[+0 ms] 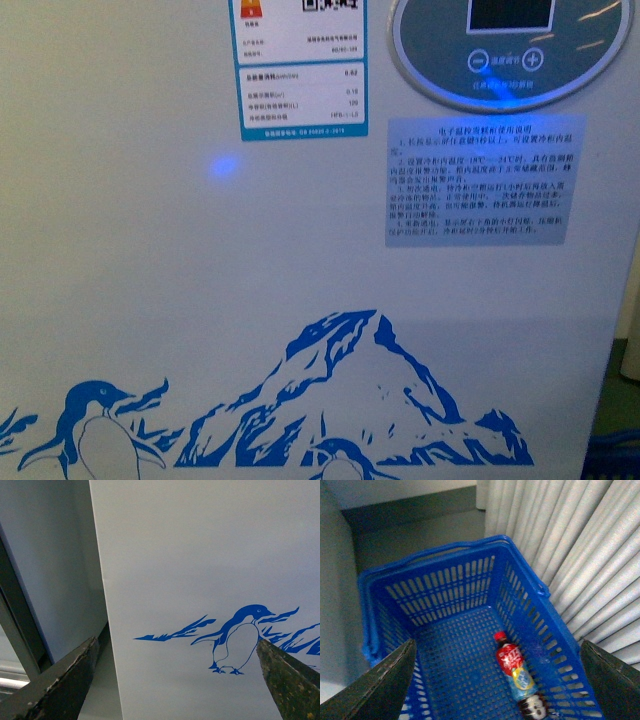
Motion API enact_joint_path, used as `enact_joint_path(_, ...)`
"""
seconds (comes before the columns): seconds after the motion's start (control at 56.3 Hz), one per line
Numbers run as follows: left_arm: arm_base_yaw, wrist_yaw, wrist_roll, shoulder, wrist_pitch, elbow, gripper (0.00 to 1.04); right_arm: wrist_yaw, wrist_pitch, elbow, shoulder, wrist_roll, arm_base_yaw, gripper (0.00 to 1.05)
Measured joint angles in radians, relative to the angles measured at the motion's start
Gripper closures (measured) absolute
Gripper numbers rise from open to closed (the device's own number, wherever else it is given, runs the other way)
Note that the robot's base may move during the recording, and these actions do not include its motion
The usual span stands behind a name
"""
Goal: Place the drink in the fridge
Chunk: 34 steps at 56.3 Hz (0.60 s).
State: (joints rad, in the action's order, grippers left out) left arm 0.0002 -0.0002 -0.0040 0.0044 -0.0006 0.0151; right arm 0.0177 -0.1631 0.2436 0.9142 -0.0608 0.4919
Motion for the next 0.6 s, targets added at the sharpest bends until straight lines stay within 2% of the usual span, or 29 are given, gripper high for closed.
enact_joint_path(0.089, 0.000, 0.000, 0.000, 0.000, 0.000, 0.000, 0.08, -0.010, -0.153, 0.056, 0.282, -0.077, 0.074, 0.07)
enact_joint_path(0.195, 0.000, 0.000, 0.000, 0.000, 0.000, 0.000, 0.08, 0.000, -0.248, 0.105, 0.525, -0.122, 0.097, 0.07)
enact_joint_path(0.355, 0.000, 0.000, 0.000, 0.000, 0.000, 0.000, 0.08, 0.016, -0.348, 0.200, 0.842, -0.159, 0.089, 0.07)
enact_joint_path(0.604, 0.000, 0.000, 0.000, 0.000, 0.000, 0.000, 0.08, 0.147, -0.518, 0.360, 1.281, -0.259, 0.058, 0.07)
